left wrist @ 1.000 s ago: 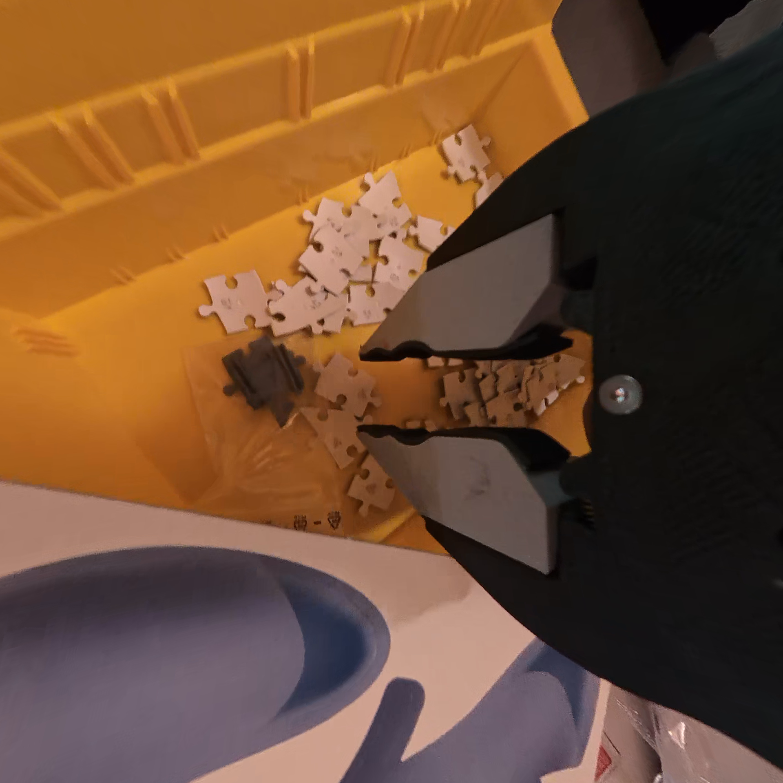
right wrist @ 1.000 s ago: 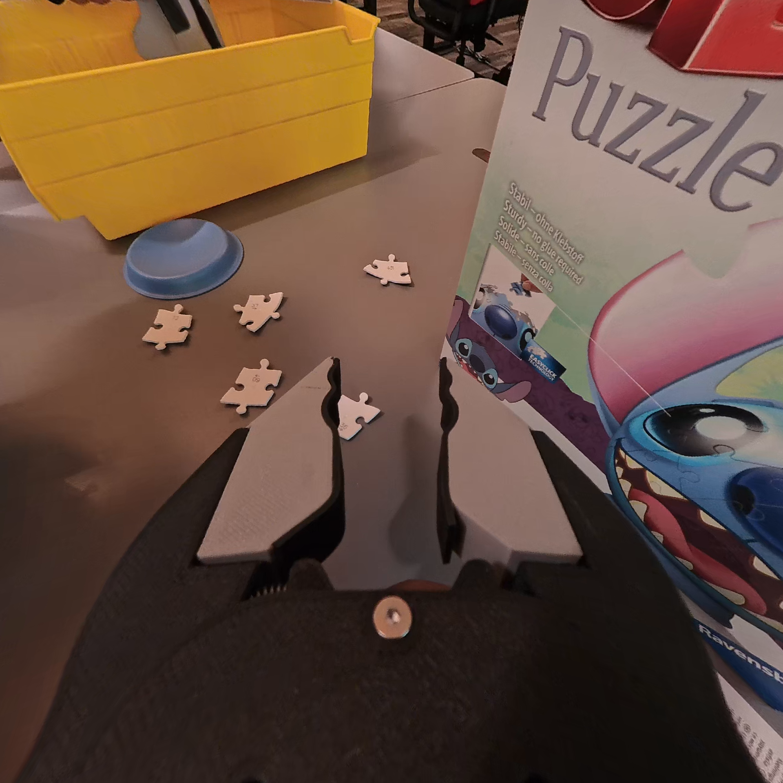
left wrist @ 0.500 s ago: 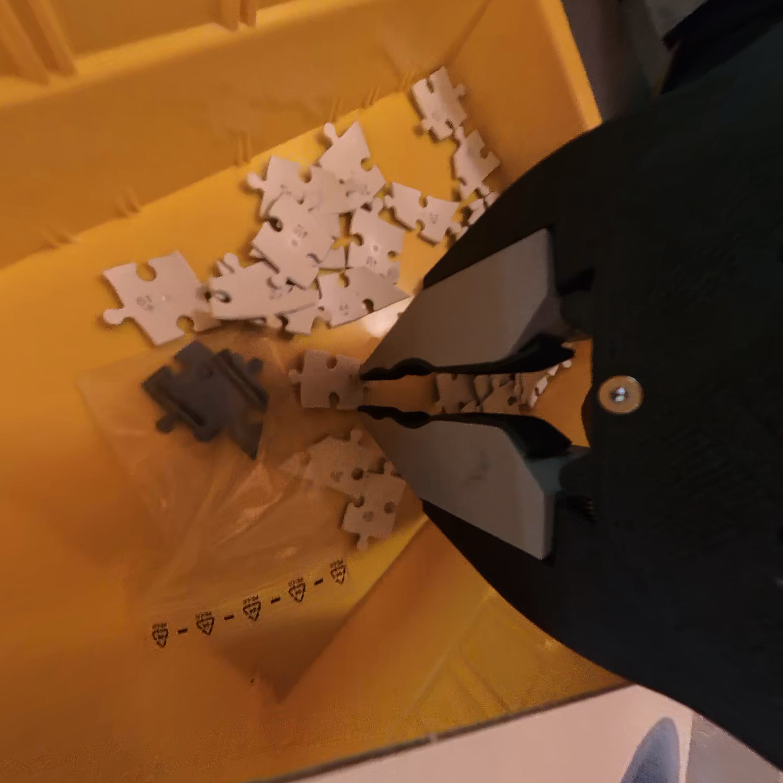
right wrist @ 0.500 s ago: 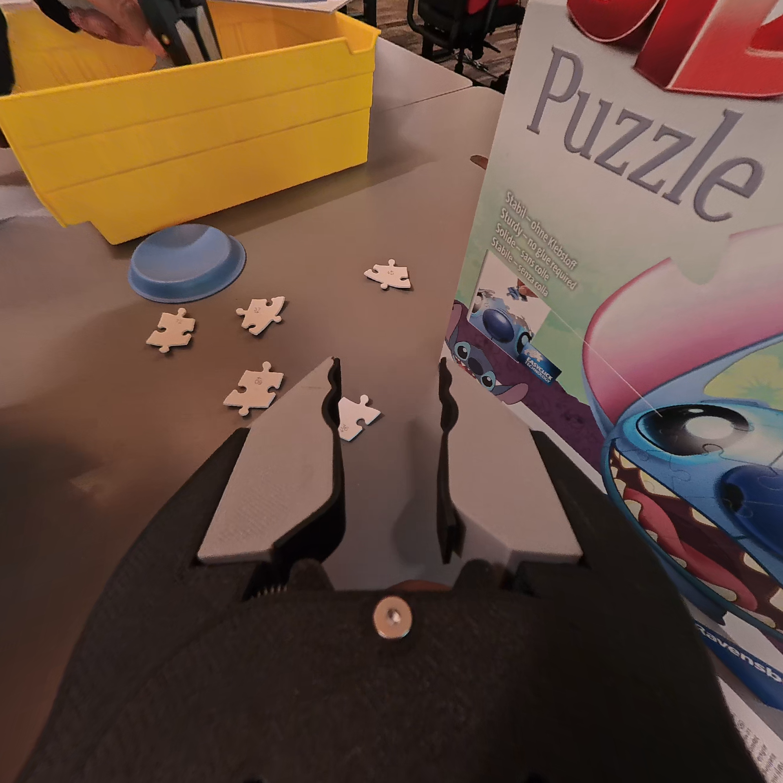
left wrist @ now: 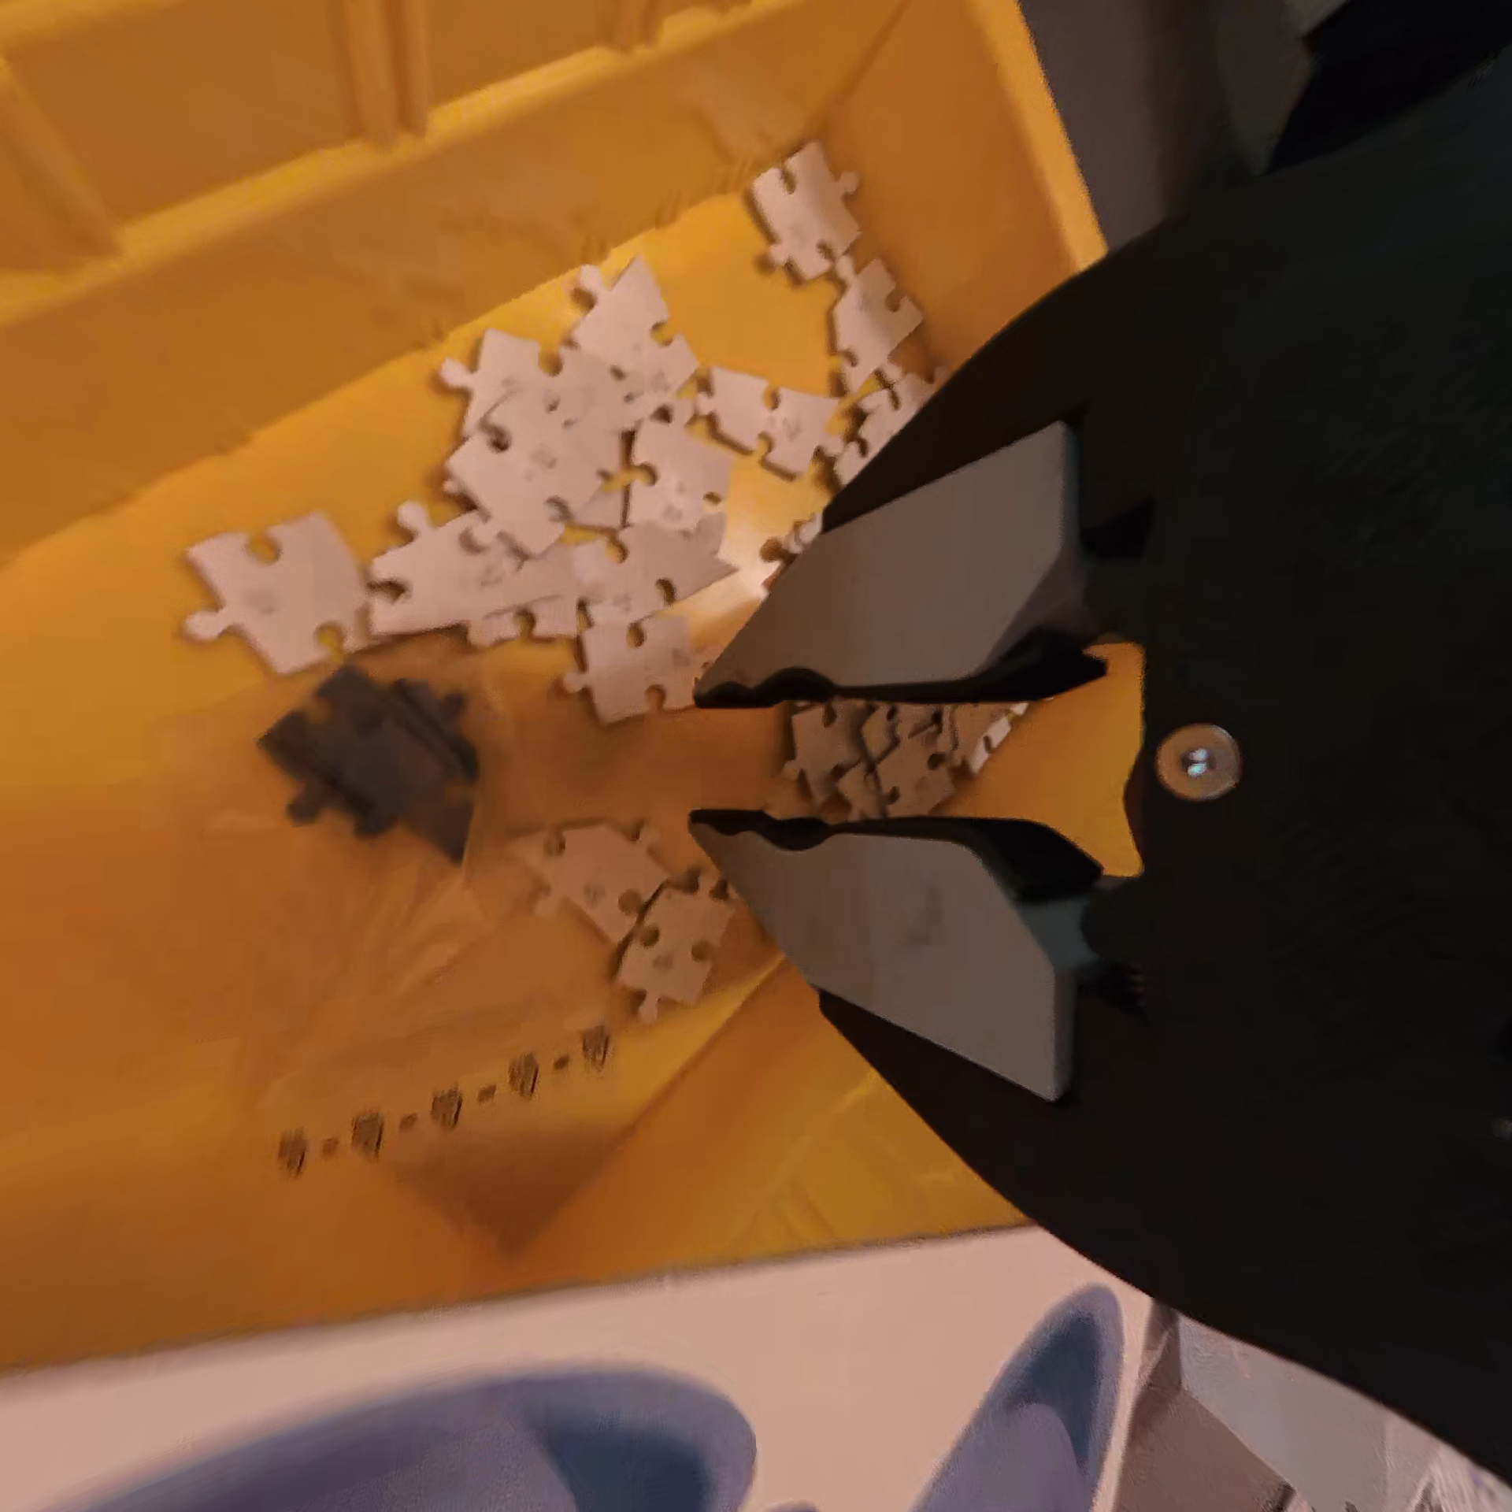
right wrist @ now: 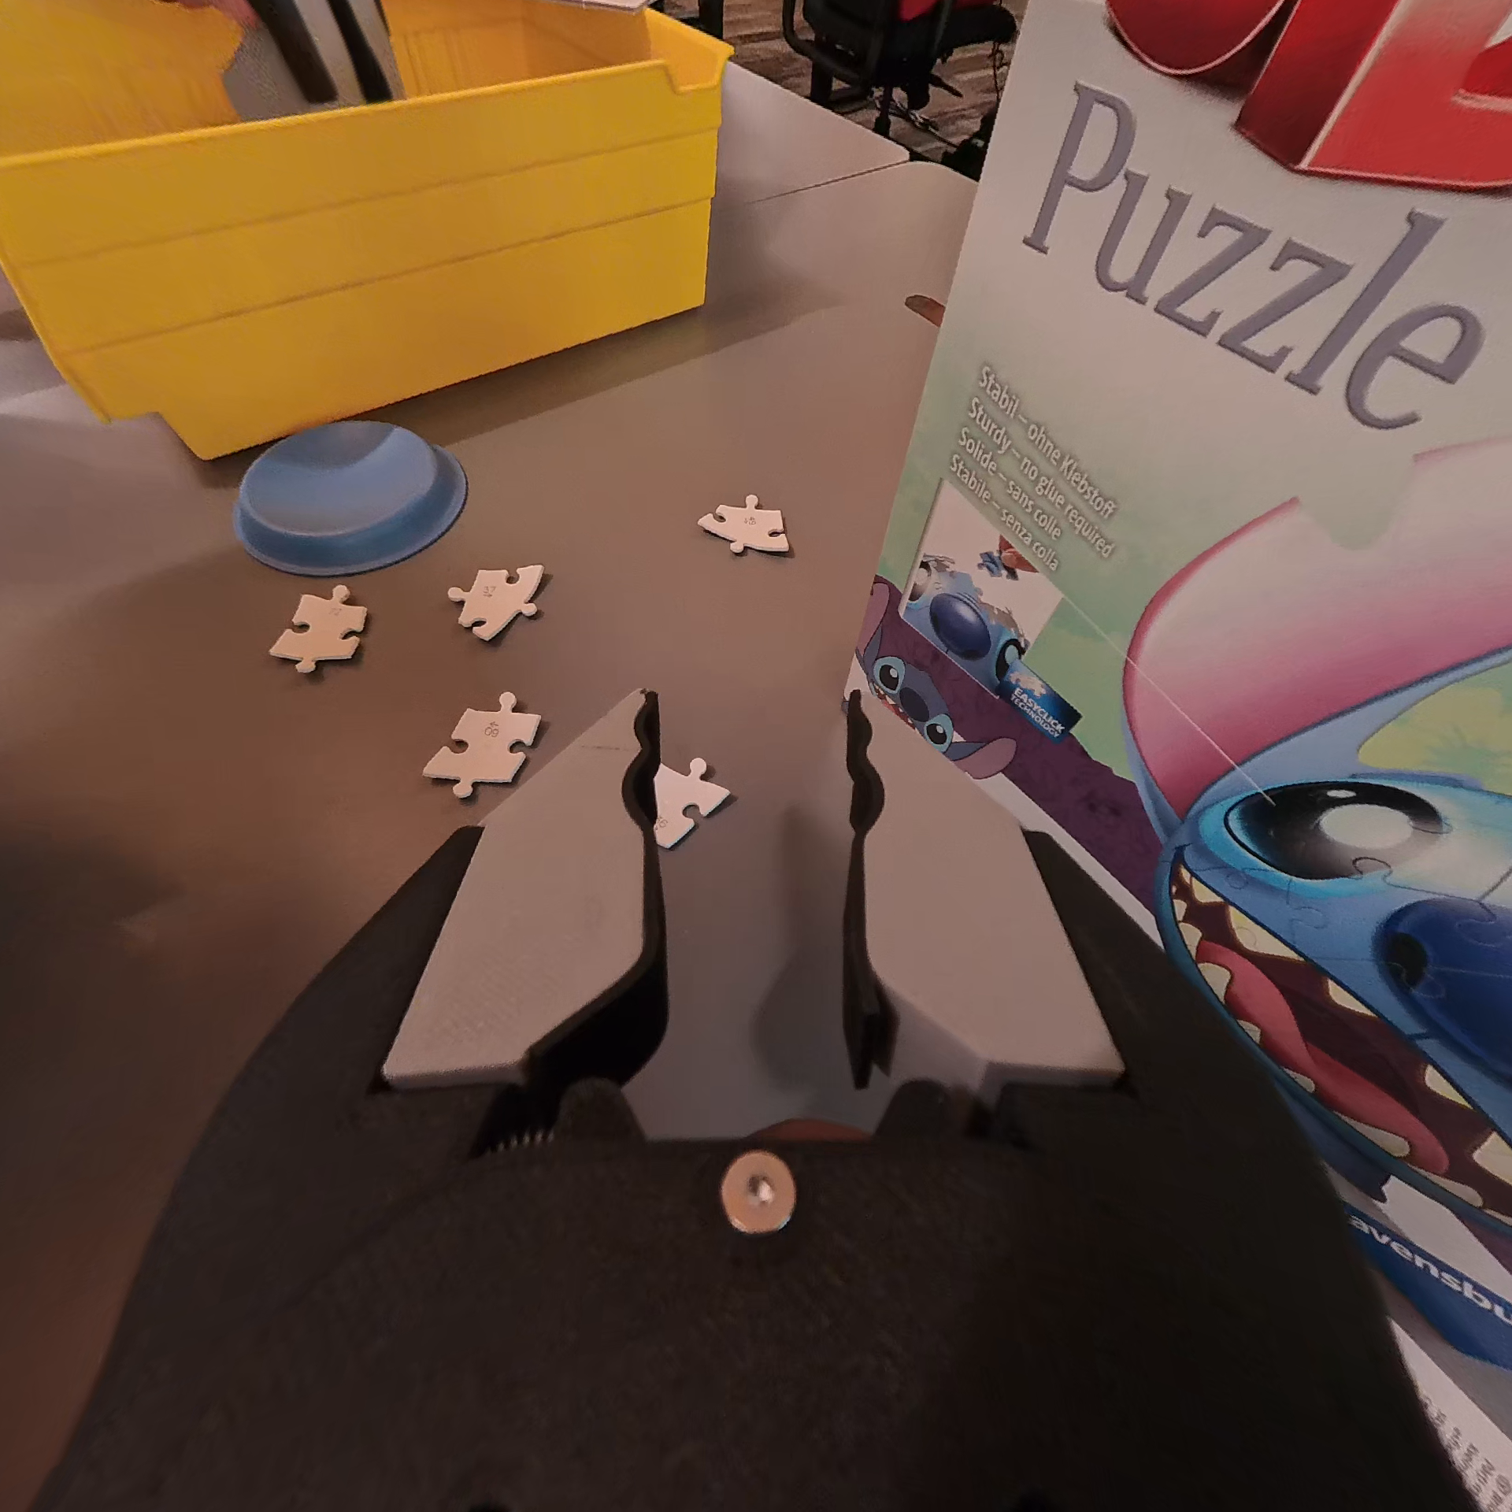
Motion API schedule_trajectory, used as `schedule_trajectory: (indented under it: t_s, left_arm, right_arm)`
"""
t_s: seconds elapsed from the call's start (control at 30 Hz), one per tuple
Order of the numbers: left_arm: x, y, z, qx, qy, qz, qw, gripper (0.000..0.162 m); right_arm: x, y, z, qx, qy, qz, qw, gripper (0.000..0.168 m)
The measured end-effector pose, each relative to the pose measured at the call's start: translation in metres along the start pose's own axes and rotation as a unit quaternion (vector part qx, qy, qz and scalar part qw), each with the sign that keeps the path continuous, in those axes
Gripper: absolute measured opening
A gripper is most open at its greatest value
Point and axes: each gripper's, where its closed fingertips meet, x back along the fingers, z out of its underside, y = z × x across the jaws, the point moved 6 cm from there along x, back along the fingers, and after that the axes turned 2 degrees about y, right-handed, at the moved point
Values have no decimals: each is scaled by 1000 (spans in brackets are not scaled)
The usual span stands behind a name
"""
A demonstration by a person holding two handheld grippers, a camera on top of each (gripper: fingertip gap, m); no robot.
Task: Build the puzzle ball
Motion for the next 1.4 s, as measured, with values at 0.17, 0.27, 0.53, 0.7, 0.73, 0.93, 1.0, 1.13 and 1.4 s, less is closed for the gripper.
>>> schedule_trajectory:
  t_s: [0.17,0.27,0.53,0.7,0.73,0.93,1.0,1.13,1.4]
  left_arm:
    - [-10,15,-11,36,-28,-1,999,12]
    - [-22,21,-7,31,11,-28,999,5]
    - [-21,-2,-4,-4,13,36,999,0]
    - [-19,-12,7,-35,53,31,997,0]
    - [-17,-13,5,-35,48,35,998,0]
    - [0,-16,2,-38,8,50,998,0]
    - [5,-16,3,-40,-2,44,998,1]
    - [15,-23,-4,-52,-37,64,996,4]
    - [3,-44,-14,-79,-18,91,992,22]
  right_arm:
    - [0,0,0,0,-1,0,1000,43]
    - [1,0,-1,1,-2,1,1000,43]
    - [2,-1,0,-2,-3,-2,1000,43]
    - [0,-1,1,-2,0,-4,1000,43]
    - [0,-1,1,-1,1,-4,1000,43]
    - [0,-2,1,-4,0,-4,1000,43]
    - [0,-3,1,-7,-1,-6,1000,43]
    - [-1,-3,1,-7,-1,-5,1000,43]
    - [-1,-3,1,-6,0,-5,1000,43]
